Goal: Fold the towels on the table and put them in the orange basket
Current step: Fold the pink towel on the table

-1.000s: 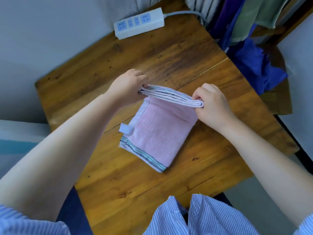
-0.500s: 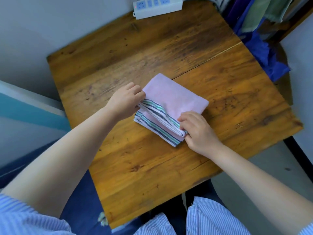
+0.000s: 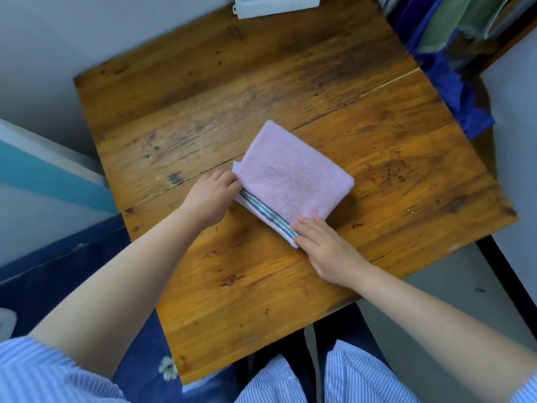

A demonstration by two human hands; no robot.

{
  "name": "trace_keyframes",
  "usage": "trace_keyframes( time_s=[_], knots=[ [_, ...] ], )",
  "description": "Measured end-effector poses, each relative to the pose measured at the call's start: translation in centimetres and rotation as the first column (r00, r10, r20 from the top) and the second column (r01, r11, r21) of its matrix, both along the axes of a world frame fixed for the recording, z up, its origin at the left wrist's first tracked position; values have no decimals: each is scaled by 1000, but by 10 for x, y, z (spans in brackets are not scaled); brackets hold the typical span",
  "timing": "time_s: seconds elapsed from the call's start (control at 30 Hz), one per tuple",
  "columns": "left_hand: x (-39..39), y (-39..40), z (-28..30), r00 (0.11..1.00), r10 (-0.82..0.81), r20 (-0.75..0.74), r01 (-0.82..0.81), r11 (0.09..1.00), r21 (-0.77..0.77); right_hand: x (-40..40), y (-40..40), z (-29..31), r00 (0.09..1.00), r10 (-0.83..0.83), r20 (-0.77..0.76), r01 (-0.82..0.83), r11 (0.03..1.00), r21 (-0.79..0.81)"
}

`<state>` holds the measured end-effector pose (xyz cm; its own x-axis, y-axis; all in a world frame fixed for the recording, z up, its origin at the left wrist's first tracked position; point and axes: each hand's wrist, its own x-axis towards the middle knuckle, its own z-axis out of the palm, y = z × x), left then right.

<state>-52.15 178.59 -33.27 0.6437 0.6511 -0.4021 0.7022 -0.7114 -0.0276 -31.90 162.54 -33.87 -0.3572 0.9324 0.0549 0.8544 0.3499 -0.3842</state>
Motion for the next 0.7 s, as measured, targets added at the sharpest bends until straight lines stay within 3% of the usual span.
trace_keyframes(
  time_s=[0.07, 0.1, 0.2, 0.23, 0.33, 0.4, 0.53, 0.7],
  knots=[
    [1, -8, 4, 989, 127, 72, -127, 992, -17, 13, 2, 7, 1000, -7, -30, 8, 1000, 15],
    [2, -14, 7, 965, 192, 180, -195, 981, 0, 21, 7, 11, 998, -34, -54, 36, 999, 36],
    [17, -38, 10, 798, 302, 521, -395, 916, 75, 42, 34, 25, 983, -160, -87, 172, 972, 161],
    [27, -47, 8, 739, 391, 549, -481, 876, 25, 45, 45, 29, 977, -200, -75, 210, 962, 175],
    [61, -68, -2, 581, 686, 439, -679, 705, -203, 43, 80, 35, 966, -254, 57, 251, 967, 42],
    [79, -78, -14, 544, 754, 368, -733, 640, -230, 38, 98, 30, 976, -167, 143, 182, 978, -100],
    [82, -85, -42, 519, 813, 266, -800, 571, -184, 30, 125, 9, 960, 55, 275, -2, 982, -191],
    [76, -90, -55, 509, 804, 308, -804, 572, -163, 40, 130, -14, 945, 122, 302, -32, 957, -287]
  ],
)
